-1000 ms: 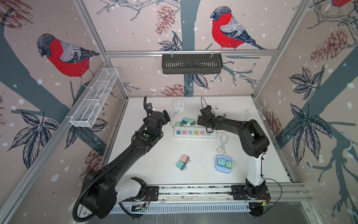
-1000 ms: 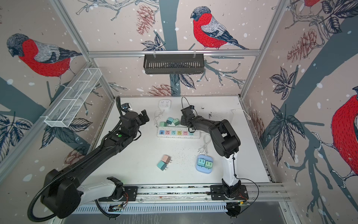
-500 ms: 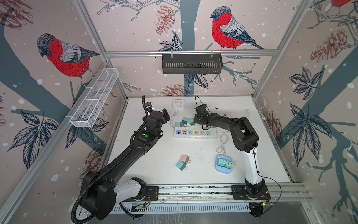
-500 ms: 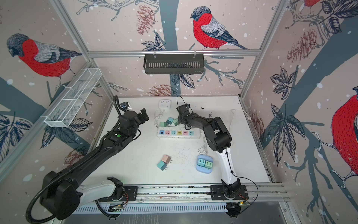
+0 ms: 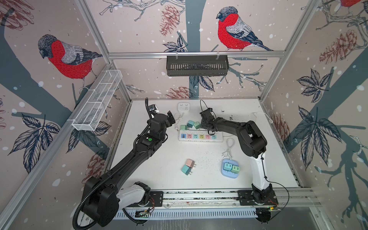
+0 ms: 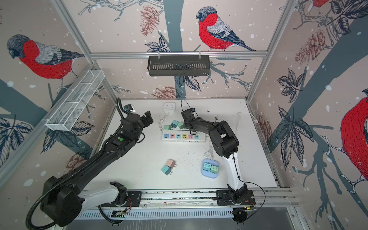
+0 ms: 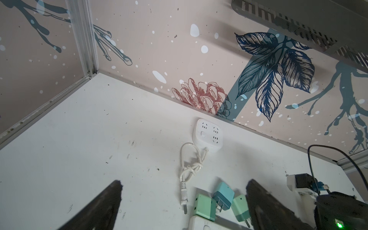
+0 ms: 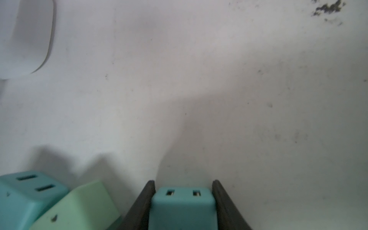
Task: Insert the plug
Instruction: 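Close the right gripper on the teal adapter and lift it, then bring the left gripper to the teal adapter in the right gripper and close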
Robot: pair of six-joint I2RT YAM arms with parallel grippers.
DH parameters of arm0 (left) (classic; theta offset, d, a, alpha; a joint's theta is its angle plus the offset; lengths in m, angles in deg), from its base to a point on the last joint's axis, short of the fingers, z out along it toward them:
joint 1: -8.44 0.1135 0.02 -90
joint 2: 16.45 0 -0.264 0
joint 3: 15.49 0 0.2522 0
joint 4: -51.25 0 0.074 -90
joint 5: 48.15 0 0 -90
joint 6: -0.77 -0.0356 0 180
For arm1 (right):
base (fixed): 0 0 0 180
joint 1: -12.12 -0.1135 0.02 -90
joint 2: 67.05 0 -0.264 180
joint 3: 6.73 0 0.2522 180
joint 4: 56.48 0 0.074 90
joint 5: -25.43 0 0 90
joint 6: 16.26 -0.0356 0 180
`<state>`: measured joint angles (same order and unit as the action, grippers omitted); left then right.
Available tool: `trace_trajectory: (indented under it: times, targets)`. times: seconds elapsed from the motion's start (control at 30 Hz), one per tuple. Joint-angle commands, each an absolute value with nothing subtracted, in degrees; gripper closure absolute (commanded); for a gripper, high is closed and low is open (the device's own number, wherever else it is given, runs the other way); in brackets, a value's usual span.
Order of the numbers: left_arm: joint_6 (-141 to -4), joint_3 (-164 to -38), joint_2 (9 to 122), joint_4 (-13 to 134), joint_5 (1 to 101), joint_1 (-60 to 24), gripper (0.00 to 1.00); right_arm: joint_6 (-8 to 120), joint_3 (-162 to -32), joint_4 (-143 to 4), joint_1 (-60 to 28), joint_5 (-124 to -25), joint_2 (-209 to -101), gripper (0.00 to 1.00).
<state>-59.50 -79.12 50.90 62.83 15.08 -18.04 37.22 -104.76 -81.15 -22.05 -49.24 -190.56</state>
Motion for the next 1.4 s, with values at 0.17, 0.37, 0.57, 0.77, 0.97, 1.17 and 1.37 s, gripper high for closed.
trace_trajectory:
  times: [0.17,0.37,0.57,0.77,0.97,1.17,1.37]
  targets:
    - [-59.5,-80.2,51.7,62.0,21.5,-18.0,0.03,39.2,-99.9,-80.5,-23.1,-48.3,-178.0,0.71]
    - [-59.6,-80.1,50.9,60.8,25.0,-18.0,0.03,40.0,-87.5,-73.1,-25.3,-45.4,-162.6,0.75]
    - [-63.0,-78.8,49.5,57.2,28.6,-19.5,0.03,45.5,-76.5,-69.3,-30.6,-35.7,-147.7,0.81]
    - [-58.4,-77.1,46.8,54.6,31.8,-21.1,0.03,49.2,-62.7,-60.6,-34.5,-30.1,-132.4,0.88]
    - [-51.6,-76.8,44.4,53.3,34.2,-22.1,0.02,55.7,-52.7,-49.7,-35.1,-39.3,-119.3,0.89]
    - [-55.6,-79.2,45.0,54.8,40.8,-22.2,0.04,61.0,-44.8,-40.6,-35.2,-44.4,-113.6,0.89]
    - [-62.6,-77.3,46.0,47.4,47.9,-22.3,0.03,71.3,-44.1,-39.6,-36.0,-57.2,-113.0,0.98]
